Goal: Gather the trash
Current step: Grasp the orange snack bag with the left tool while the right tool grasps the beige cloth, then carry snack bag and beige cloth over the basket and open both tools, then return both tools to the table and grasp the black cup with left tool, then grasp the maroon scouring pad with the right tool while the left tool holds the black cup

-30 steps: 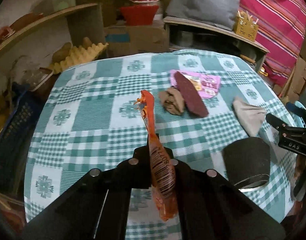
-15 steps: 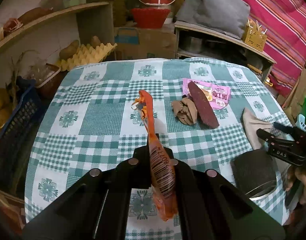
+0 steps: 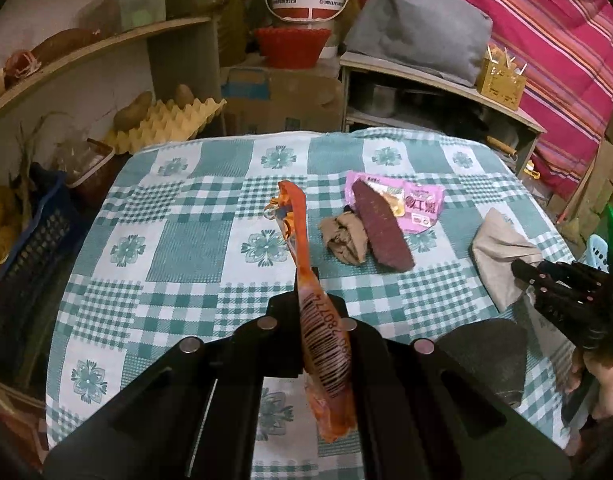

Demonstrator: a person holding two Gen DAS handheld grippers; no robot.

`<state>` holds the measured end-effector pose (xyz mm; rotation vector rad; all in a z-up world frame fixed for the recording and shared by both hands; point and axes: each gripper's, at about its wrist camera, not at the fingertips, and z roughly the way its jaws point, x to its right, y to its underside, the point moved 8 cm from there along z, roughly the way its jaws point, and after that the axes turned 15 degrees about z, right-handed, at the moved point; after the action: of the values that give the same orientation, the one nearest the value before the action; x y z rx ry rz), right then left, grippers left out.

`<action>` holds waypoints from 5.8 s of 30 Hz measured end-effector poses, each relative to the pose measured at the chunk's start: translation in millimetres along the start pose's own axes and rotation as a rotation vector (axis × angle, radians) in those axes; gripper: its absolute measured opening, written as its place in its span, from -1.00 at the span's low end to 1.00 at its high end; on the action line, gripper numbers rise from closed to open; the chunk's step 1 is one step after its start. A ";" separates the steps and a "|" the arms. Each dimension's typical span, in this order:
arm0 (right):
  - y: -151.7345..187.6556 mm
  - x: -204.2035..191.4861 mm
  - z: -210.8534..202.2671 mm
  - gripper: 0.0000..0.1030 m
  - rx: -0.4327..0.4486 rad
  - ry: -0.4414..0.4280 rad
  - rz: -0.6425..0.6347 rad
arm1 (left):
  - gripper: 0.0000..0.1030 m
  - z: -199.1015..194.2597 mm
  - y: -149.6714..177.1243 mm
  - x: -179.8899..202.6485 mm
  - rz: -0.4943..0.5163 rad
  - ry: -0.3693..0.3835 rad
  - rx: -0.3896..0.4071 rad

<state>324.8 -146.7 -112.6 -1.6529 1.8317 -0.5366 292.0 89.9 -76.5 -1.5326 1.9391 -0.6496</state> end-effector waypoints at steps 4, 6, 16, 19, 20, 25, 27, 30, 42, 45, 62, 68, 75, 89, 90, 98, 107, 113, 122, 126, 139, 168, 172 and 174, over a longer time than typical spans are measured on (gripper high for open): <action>-10.1 21.5 -18.0 -0.57 0.044 0.009 0.032 | -1.00 -5.4 -7.2 11.4 0.017 -0.006 0.018; -15.3 36.9 -31.6 -0.57 0.074 0.018 0.048 | -1.00 -7.1 -9.5 17.1 0.027 -0.008 0.024; -27.8 121.6 -95.2 -0.57 0.198 0.111 0.091 | -1.00 -25.6 -31.8 73.6 0.109 0.008 0.084; -30.2 156.5 -113.3 -0.57 0.231 0.145 0.123 | -1.00 -39.1 -42.2 97.3 0.112 0.039 0.116; -30.9 169.1 -118.8 -0.57 0.242 0.156 0.139 | -1.00 -44.6 -46.5 108.6 0.126 0.050 0.129; -33.4 218.0 -142.2 -0.57 0.281 0.184 0.220 | -1.00 -62.3 -64.9 162.5 0.215 0.060 0.178; -33.6 235.5 -151.9 -0.57 0.299 0.205 0.238 | -1.00 -64.2 -70.1 182.5 0.225 0.085 0.184; -30.8 259.8 -163.5 -0.57 0.318 0.242 0.258 | -1.00 -64.5 -77.2 217.5 0.261 0.110 0.196; -9.7 337.4 -192.4 -0.57 0.335 0.321 0.339 | -1.00 -55.9 -88.1 334.3 0.362 0.238 0.214; -6.4 347.5 -199.3 -0.57 0.345 0.333 0.349 | -1.00 -51.7 -87.5 363.0 0.389 0.269 0.216; 3.3 379.4 -180.7 -0.57 0.296 0.299 0.444 | -1.00 -17.9 -94.0 474.4 0.446 0.415 0.186; 5.3 387.0 -179.8 -0.57 0.289 0.304 0.462 | -0.59 -8.9 -104.8 489.1 0.436 0.449 0.165; 5.0 390.7 -177.3 -0.57 0.282 0.311 0.468 | -0.01 -8.7 -105.3 480.7 0.418 0.430 0.177; 0.1 368.0 -156.7 -0.04 0.237 0.310 0.427 | 0.87 -39.5 -105.4 366.4 0.349 0.231 0.234; 1.4 367.7 -153.2 0.08 0.229 0.326 0.427 | 0.88 -41.3 -103.7 358.8 0.342 0.223 0.235; 5.4 354.7 -146.1 0.56 0.210 0.337 0.456 | 0.89 -46.1 -77.6 264.7 0.281 0.117 0.195; -4.3 282.7 -146.3 0.75 0.235 0.241 0.396 | 0.89 -42.4 -46.7 181.2 0.224 0.013 0.164; -6.8 222.6 -135.3 0.77 0.235 0.198 0.313 | 0.89 -34.4 -25.6 161.5 0.202 0.030 0.133; -6.2 183.8 -119.8 0.77 0.218 0.189 0.249 | 0.89 -0.4 9.4 153.8 0.177 0.068 0.018; -6.0 179.0 -116.8 0.78 0.210 0.183 0.249 | 0.89 14.2 20.3 157.3 0.191 0.077 -0.030; -6.5 166.4 -107.0 0.78 0.196 0.192 0.222 | 0.47 41.5 38.6 163.8 0.204 0.125 -0.142; -14.3 48.7 -65.0 0.77 0.159 0.098 0.137 | 0.42 -9.8 15.4 1.0 0.055 -0.031 0.014; -9.8 25.2 -54.9 0.77 0.145 0.098 0.083 | 0.42 -9.0 20.9 -35.6 0.008 -0.079 0.004; -7.6 16.4 -51.2 0.77 0.139 0.095 0.068 | 0.42 -6.4 24.9 -50.8 -0.030 -0.082 -0.005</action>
<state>295.4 -169.0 -72.8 -1.4909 1.8669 -0.7071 279.0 145.1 -81.8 -1.5696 1.8620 -0.5855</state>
